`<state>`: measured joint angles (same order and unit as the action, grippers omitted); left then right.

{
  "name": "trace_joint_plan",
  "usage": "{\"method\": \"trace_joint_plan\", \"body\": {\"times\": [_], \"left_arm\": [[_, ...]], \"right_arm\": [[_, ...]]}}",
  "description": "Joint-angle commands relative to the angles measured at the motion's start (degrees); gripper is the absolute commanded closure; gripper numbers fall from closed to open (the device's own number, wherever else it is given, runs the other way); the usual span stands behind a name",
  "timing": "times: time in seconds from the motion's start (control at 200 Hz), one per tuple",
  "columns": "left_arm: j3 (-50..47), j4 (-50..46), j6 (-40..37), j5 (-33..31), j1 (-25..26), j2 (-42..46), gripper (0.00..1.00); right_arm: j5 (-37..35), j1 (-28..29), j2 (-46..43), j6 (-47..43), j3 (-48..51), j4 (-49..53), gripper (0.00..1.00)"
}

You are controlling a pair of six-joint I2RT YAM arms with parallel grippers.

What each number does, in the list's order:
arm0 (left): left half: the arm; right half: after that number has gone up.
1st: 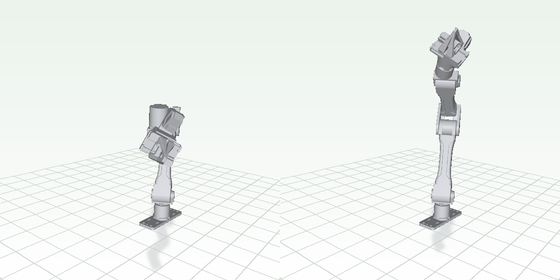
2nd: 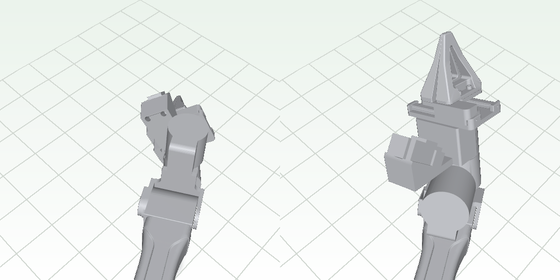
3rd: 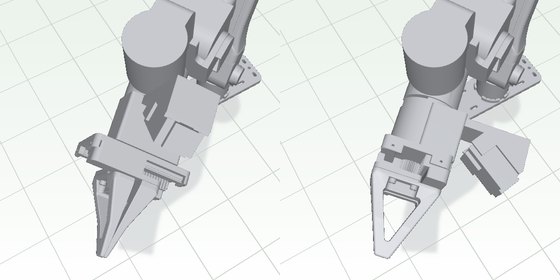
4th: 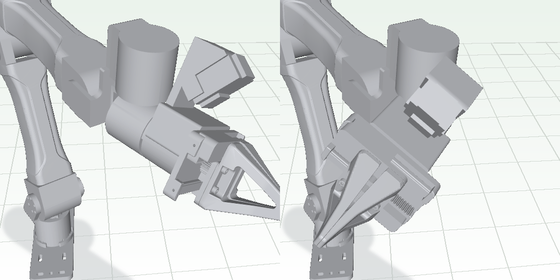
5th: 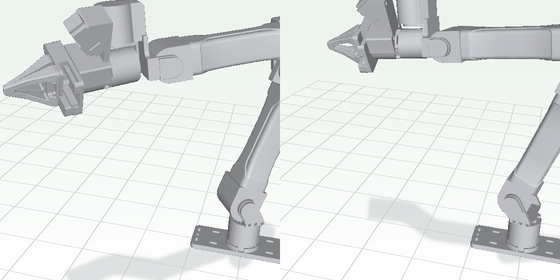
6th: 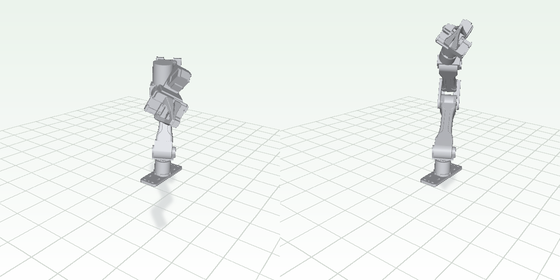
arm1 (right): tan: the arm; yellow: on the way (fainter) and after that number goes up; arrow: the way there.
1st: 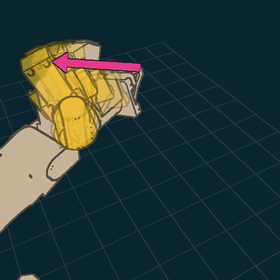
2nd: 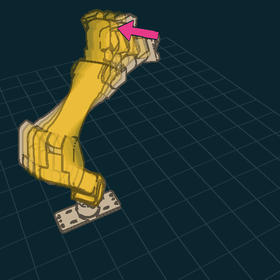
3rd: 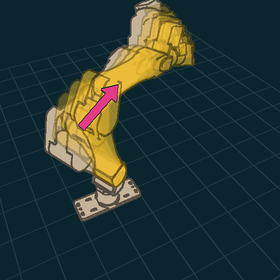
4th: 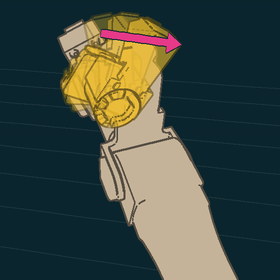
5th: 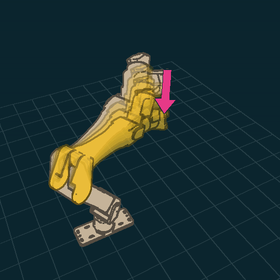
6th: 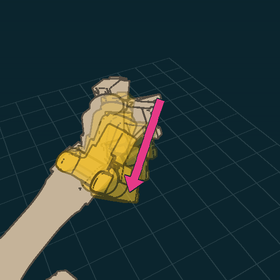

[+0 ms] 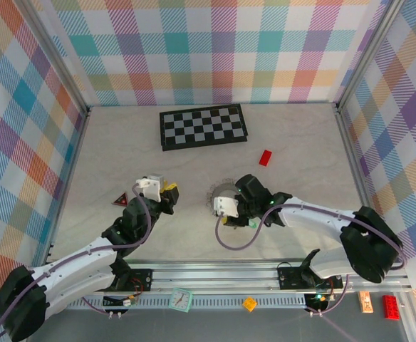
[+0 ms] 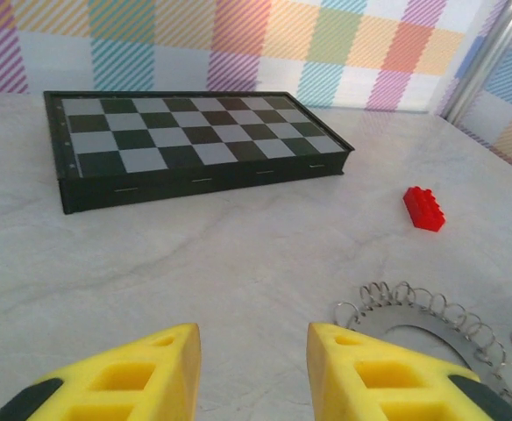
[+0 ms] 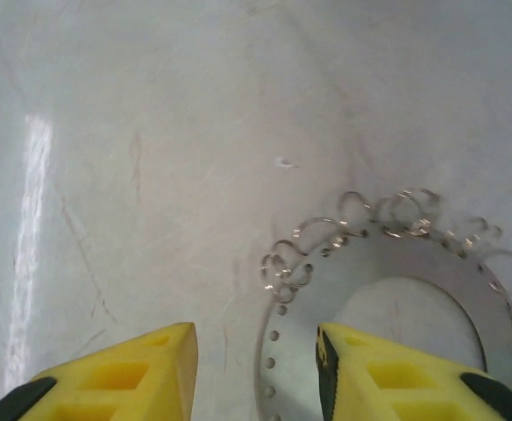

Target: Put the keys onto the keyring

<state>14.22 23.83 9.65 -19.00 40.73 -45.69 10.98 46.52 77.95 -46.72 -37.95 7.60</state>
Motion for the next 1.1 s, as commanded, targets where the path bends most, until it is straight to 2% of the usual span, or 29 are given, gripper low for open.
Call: {"method": "trace_joint_plan", "body": {"times": [0.0,0.2,0.475,0.78,1.095], "left_arm": [[-1.42,0.99,0.63,0.17,-1.08,0.52,0.64],[-2.04,2.86,0.19,1.14,-1.44,-0.08,0.64],[-1.67,5.60,0.19,3.09,-1.53,-1.24,0.64],[-1.12,5.34,-0.51,3.57,-1.53,-1.68,0.64],[-1.17,5.28,-0.33,3.66,-1.54,-1.61,0.65]], "right_arm": [[0.34,0.64,2.23,-13.07,1.48,-3.79,0.62],[-2.57,1.49,6.44,-14.41,3.44,-10.98,0.65],[-3.63,1.47,8.29,-15.49,3.28,-14.53,0.67],[-2.54,1.55,10.54,-15.67,1.83,-13.91,0.76],[-2.81,1.81,11.58,-15.31,1.39,-15.47,0.76]]}}
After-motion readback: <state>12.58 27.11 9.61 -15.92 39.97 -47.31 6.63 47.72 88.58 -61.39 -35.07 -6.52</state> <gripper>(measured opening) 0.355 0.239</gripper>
